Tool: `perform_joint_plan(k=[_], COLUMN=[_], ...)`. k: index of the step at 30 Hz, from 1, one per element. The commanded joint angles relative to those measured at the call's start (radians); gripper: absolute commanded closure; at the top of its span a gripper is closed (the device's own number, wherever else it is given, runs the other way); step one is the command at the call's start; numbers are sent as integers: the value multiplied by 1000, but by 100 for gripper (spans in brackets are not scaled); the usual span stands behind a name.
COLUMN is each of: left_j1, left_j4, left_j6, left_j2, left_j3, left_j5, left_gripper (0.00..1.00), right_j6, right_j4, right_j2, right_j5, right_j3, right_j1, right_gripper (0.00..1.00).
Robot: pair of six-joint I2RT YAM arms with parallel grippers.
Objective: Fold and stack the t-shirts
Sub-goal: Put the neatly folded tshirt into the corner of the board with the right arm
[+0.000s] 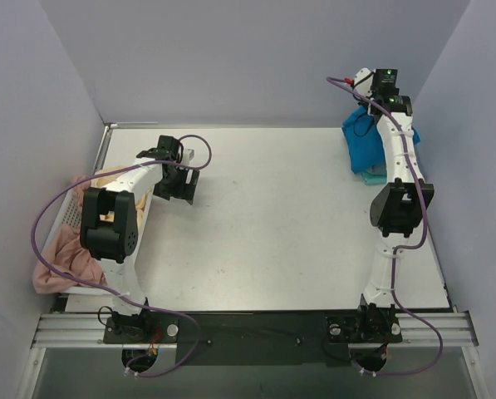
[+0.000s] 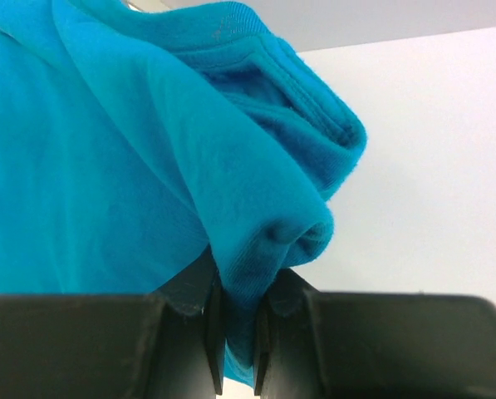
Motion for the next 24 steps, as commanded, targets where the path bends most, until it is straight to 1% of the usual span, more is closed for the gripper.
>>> perform_joint_plan(k=[1,5,9,16,19,22,23,24], left_j1=[-5,-3,-3,-6,-8,-11,-15,-17], left_j4=[4,2,-7,-35,-48,-71,-73,-76], left_j6=[18,25,33,79,88,91,94,99], left_j2=[-18,-21,-27,-45,-33,-16,-8,-5], left_j3=[22,20,17,33,54,91,96,105], left_j5=[-20,-18,-18,-20,-18,-18,-18,-44], left_gripper=[10,10,10,9,9,9,9,9], right_j6=[-30,-48,-80,-120,-139,-194,-202,-200], right_j4=[63,81,126,198,273,360,429,458], right_j2=[-88,-77,-63,9,44,72,75,87], right_j5=[6,26,-6,-20,0,22,34,43], right_j3=[33,18,-9,-55,-65,-83,-107,-115], right_j1=[1,-19,-40,-82,-102,-117,-126,-129], right_gripper=[100,100,100,100,100,100,98,91])
